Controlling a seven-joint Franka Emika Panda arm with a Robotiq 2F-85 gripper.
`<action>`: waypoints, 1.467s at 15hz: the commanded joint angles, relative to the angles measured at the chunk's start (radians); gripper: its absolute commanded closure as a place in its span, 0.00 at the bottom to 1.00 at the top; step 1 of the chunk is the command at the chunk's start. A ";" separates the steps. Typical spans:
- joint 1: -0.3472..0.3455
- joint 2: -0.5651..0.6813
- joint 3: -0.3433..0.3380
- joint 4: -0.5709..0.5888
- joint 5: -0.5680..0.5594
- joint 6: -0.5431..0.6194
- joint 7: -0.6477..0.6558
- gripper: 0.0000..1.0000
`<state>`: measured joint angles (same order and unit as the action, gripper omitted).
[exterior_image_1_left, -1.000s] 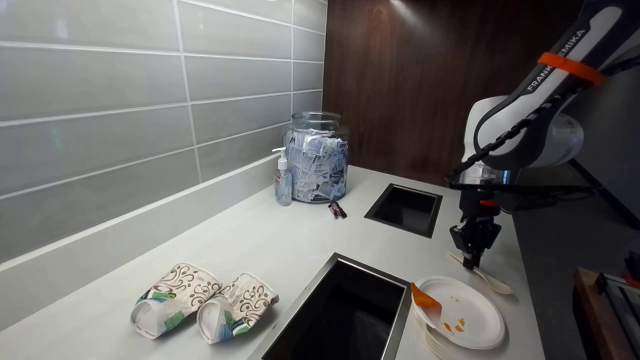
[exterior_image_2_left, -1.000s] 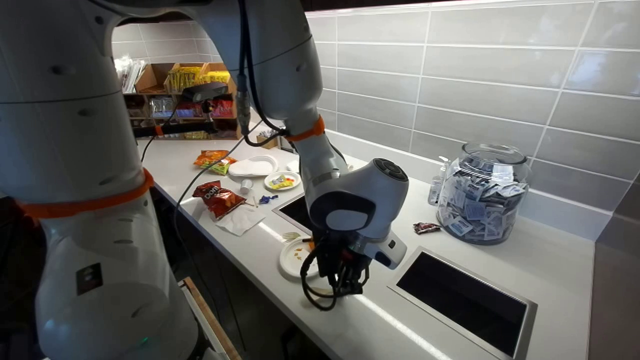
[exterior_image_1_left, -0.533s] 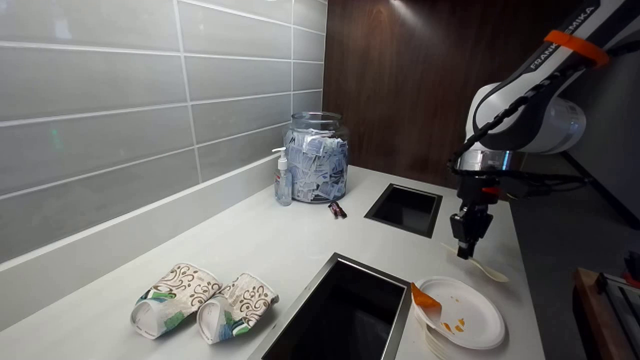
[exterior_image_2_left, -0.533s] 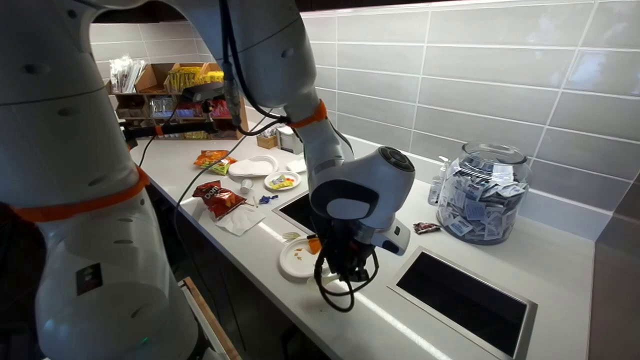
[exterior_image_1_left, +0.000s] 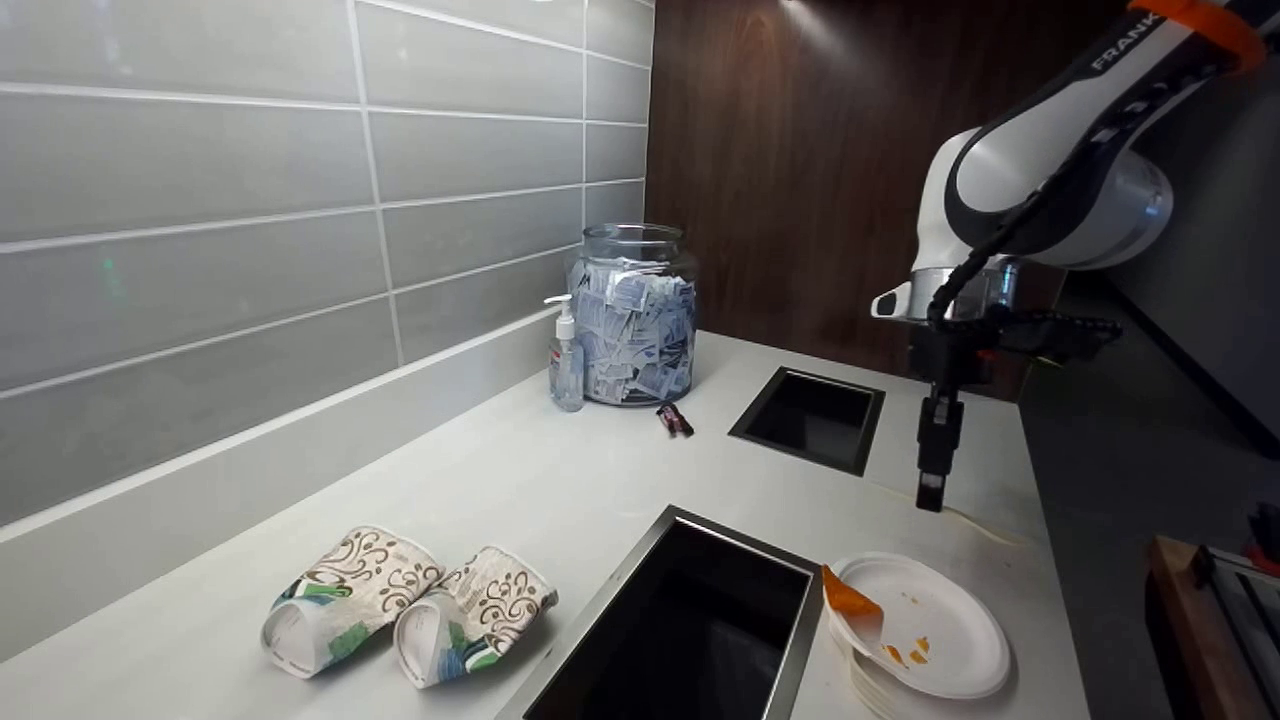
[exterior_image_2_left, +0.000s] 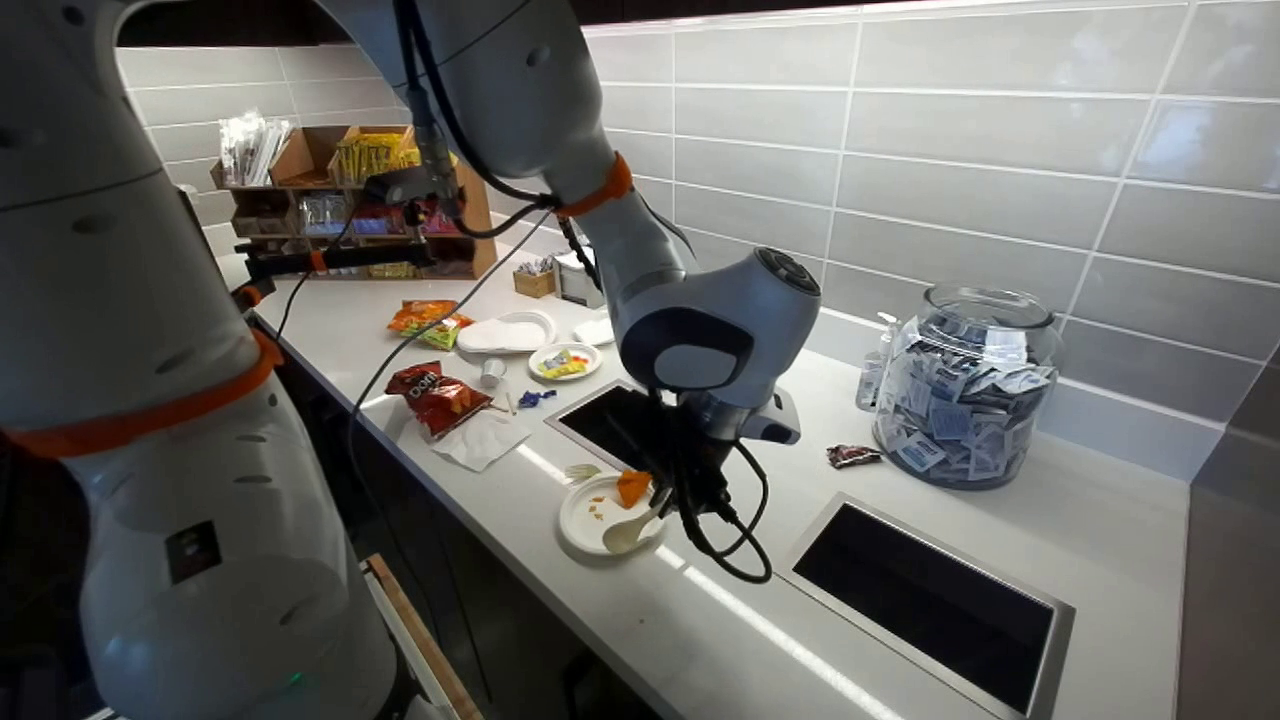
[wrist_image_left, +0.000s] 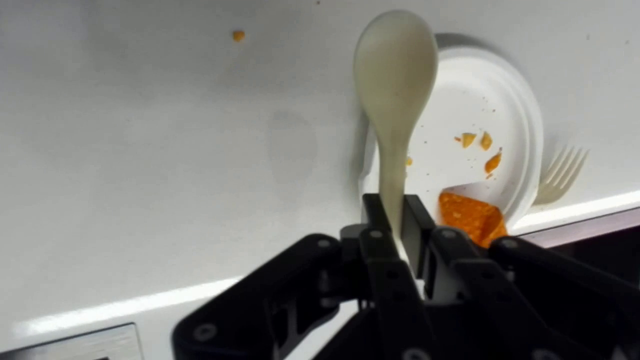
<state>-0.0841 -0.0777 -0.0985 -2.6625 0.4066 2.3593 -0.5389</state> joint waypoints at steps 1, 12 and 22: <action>0.056 0.011 0.023 0.019 0.013 -0.050 -0.125 0.97; 0.165 0.018 0.132 0.016 -0.001 -0.035 -0.330 0.87; 0.198 0.018 0.160 0.022 -0.021 -0.034 -0.470 0.97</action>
<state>0.0890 -0.0585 0.0411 -2.6453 0.3983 2.3274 -0.9164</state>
